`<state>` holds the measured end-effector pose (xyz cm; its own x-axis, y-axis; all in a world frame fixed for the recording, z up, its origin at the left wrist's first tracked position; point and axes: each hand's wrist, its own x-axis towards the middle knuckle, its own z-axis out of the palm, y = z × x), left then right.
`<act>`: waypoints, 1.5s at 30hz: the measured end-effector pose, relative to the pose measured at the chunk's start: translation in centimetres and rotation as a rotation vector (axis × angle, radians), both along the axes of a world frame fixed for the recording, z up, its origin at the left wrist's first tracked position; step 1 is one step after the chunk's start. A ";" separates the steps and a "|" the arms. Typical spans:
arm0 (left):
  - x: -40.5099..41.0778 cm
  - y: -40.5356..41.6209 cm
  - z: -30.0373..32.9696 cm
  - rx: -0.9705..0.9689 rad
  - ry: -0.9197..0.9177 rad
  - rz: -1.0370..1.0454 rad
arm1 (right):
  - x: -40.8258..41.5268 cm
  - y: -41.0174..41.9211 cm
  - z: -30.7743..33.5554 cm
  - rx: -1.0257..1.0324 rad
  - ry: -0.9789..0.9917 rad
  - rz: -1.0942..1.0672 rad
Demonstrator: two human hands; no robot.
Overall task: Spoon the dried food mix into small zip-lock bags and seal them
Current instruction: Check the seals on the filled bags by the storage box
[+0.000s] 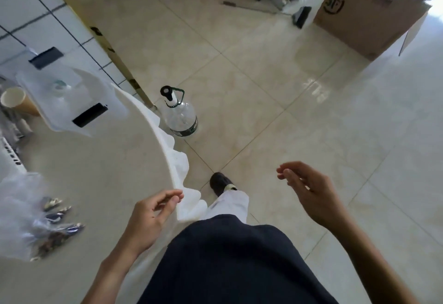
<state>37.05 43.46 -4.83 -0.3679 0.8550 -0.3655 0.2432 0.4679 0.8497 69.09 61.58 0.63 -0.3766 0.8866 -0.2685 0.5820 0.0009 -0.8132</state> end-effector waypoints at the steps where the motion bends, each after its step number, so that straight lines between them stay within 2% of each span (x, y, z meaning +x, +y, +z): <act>1: -0.5 1.2 -0.4 0.015 -0.001 0.033 | -1.4 1.9 -0.2 0.001 0.004 0.025; 7: -4.5 7.1 -1.0 0.039 -0.022 0.208 | -10.6 13.2 0.1 0.000 0.005 0.214; 11: -7.6 8.5 -0.5 0.030 0.052 0.352 | -17.9 19.8 0.7 -0.025 -0.006 0.377; 14: -8.9 7.6 -0.2 0.043 0.088 0.542 | -23.9 23.3 1.2 -0.077 -0.023 0.610; 19: -7.9 6.3 -0.7 -0.059 0.094 0.860 | -34.6 27.4 0.9 -0.117 -0.143 0.978; 23: -5.7 8.9 -0.2 -0.078 0.127 1.116 | -43.7 29.1 -0.7 -0.097 -0.235 1.265; 27: -4.5 13.0 1.2 -0.114 0.088 1.390 | -52.5 29.0 -1.4 -0.211 -0.352 1.510; 30: -4.6 16.1 2.2 -0.127 0.101 1.551 | -58.7 28.3 -2.2 -0.311 -0.384 1.507; 35: -3.1 21.5 2.5 -0.125 0.085 1.758 | -65.7 26.1 -4.7 -0.631 -0.454 1.289; 40: 0.7 26.7 1.9 -0.125 0.037 1.888 | -66.4 23.5 -7.5 -0.632 -0.359 1.256; 45: 5.5 30.4 0.9 -0.110 -0.043 1.969 | -64.9 24.1 -6.7 -0.607 -0.320 1.255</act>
